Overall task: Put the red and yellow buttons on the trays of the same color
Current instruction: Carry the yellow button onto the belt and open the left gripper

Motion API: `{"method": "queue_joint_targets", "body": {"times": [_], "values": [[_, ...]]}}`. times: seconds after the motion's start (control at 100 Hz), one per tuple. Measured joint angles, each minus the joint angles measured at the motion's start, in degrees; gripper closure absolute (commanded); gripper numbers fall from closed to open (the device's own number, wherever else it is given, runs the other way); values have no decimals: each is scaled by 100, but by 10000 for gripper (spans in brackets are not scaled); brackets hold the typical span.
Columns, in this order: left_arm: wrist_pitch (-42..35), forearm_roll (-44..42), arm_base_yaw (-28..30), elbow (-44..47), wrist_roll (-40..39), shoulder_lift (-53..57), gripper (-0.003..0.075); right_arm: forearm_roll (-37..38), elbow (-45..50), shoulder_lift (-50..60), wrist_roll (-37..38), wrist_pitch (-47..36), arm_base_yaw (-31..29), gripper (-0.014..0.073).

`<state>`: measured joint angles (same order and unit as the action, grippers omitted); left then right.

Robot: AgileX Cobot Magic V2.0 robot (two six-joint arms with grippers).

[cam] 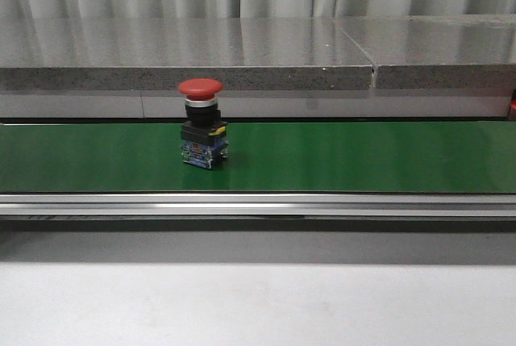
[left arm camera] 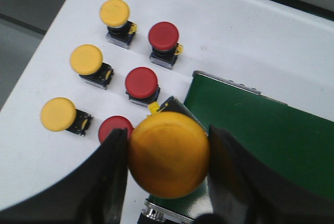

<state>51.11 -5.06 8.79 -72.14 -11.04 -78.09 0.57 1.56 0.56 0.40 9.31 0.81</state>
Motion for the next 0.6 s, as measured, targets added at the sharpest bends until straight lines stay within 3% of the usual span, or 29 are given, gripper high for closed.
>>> {"method": "queue_joint_targets", "body": {"times": [0.6], "values": [[28, 10, -844, -56, 292, -1354, 739, 0, 0, 0, 0, 0, 0, 662]]}}
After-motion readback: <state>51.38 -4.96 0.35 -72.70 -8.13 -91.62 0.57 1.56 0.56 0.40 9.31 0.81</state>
